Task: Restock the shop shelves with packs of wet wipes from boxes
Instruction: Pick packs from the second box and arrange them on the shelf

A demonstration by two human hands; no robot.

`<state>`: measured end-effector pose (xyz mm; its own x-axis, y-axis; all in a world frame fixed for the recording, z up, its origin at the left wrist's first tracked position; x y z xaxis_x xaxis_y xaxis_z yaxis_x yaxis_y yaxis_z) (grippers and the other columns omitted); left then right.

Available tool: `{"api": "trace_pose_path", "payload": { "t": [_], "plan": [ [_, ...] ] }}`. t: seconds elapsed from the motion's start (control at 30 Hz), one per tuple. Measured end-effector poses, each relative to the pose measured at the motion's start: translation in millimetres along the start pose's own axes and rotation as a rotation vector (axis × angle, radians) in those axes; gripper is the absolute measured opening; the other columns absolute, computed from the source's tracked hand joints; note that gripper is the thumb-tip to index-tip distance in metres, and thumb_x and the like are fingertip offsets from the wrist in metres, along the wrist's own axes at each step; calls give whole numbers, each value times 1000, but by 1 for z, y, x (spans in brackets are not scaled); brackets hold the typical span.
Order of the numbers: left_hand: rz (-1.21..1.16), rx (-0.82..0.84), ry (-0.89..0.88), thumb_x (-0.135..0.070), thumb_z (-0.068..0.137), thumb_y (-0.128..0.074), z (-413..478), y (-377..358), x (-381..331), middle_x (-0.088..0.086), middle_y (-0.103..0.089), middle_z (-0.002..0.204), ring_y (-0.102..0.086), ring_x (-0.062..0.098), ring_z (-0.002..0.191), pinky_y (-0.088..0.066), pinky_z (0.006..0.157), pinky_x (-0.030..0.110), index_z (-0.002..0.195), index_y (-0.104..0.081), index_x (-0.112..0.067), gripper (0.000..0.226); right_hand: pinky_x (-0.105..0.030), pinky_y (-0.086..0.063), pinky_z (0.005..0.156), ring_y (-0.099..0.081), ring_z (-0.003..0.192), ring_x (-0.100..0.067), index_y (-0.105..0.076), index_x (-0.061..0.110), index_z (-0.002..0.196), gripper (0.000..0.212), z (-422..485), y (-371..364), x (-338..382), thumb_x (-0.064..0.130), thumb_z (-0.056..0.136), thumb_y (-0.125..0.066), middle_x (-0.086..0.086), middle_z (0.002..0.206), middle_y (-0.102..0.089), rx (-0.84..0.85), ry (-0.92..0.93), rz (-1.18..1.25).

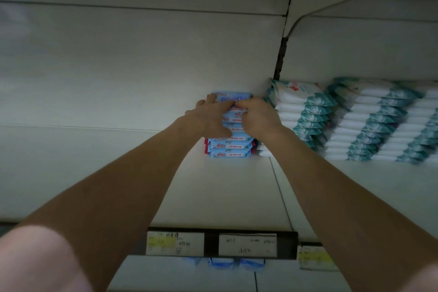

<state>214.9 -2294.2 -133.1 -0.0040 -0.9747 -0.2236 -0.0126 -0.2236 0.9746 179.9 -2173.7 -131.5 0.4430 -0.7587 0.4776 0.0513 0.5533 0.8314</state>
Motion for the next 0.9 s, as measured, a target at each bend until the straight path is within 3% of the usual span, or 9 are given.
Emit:
{"api": "trace_pose_path", "payload": {
  "t": [0.07, 0.27, 0.4, 0.6, 0.7, 0.77, 0.9],
  "plan": [
    [50, -58, 42, -37, 85, -64, 10, 0, 9, 7, -11, 156, -32, 32, 135, -33, 107, 54, 150, -16, -39, 80, -40, -49, 93, -54, 111, -29, -64, 19, 122, 38, 1, -3, 0, 5, 89, -51, -10, 124, -54, -4, 45, -121],
    [114, -155, 93, -34, 92, -56, 10, -5, 5, 3, -15, 157, -41, 28, 131, -34, 103, 49, 149, -18, -41, 69, -38, -47, 93, -49, 116, -30, -54, 21, 133, 45, 0, -8, -4, 5, 91, -48, -9, 134, -45, -12, 107, -260],
    [124, -139, 132, -37, 93, -54, 11, -8, 4, 2, -14, 157, -43, 29, 128, -35, 101, 50, 149, -14, -43, 68, -37, -44, 94, -48, 119, -30, -53, 20, 134, 43, 2, -13, 0, 6, 94, -46, -9, 135, -45, -32, 88, -285],
    [175, -135, 104, -37, 89, -59, 2, 0, 1, 8, -28, 147, -39, 32, 128, -34, 102, 51, 150, -15, -37, 75, -36, -47, 94, -54, 115, -29, -56, 15, 130, 40, -2, 8, 10, 8, 91, -53, -11, 128, -54, 65, 79, -331],
    [40, -212, 146, -31, 87, -63, -13, -1, -2, 11, -27, 148, -35, 33, 131, -34, 103, 50, 151, -13, -28, 81, -36, -46, 94, -53, 116, -32, -58, 13, 129, 43, -17, 24, 12, 3, 89, -50, -16, 127, -52, 0, 80, -168],
    [-85, -339, 192, -24, 88, -61, -24, -3, -4, 14, -35, 140, -40, 33, 126, -38, 100, 47, 148, -27, -23, 69, -35, -44, 97, -53, 117, -30, -58, 12, 129, 42, -33, 32, 10, 1, 89, -48, -14, 130, -53, -41, 41, -28],
    [-563, -487, 317, -17, 87, -58, -49, -25, -22, 15, -55, 123, -58, 31, 110, -46, 96, 35, 128, -57, -16, 41, -31, -44, 100, -56, 115, -23, -63, 14, 122, 35, -62, 27, -6, 8, 89, -55, -7, 128, -59, -11, -113, 212]
  ]
}}
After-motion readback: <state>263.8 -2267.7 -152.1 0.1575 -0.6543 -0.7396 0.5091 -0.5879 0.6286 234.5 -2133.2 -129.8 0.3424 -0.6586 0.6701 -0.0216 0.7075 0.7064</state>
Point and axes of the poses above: each hand's wrist, its own z-axis towards the middle knuckle, its own y-axis out of the back of the hand, x = y × z, the point moved 2 cm from there along z, towards the middle knuckle
